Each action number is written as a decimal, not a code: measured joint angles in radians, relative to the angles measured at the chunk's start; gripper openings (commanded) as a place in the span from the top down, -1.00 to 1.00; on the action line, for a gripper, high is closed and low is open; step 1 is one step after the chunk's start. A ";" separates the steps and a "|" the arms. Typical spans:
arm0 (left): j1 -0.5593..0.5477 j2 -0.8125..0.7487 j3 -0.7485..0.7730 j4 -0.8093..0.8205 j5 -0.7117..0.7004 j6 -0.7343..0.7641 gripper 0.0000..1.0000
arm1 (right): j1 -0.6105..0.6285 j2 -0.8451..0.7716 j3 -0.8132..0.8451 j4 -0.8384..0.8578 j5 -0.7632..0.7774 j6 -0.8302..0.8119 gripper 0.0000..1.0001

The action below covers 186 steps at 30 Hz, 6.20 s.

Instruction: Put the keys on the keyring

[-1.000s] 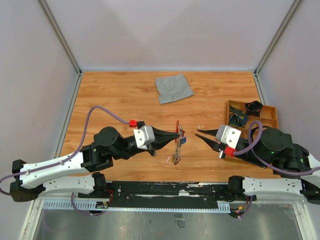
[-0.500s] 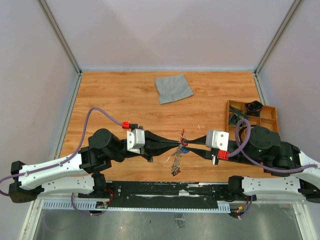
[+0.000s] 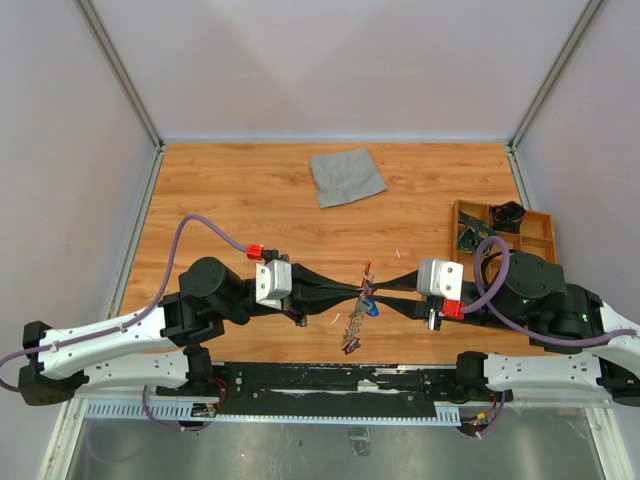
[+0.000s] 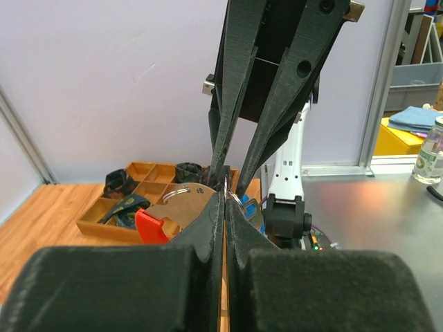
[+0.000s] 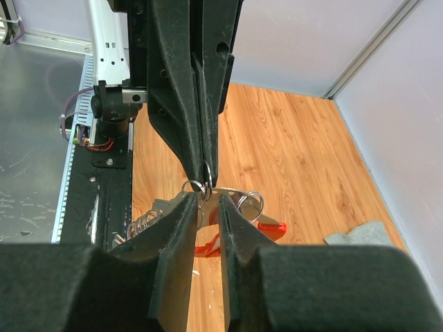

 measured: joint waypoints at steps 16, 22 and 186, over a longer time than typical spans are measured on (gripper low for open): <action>0.000 0.012 0.000 0.000 0.013 0.001 0.99 | 0.000 0.009 0.000 0.004 -0.007 0.007 0.68; 0.000 0.012 0.000 0.003 0.018 0.001 0.99 | 0.000 0.014 0.000 0.004 -0.008 0.013 0.73; -0.001 -0.090 -0.158 0.108 -0.248 -0.083 0.99 | -0.070 -0.071 -0.249 0.268 0.272 0.786 0.99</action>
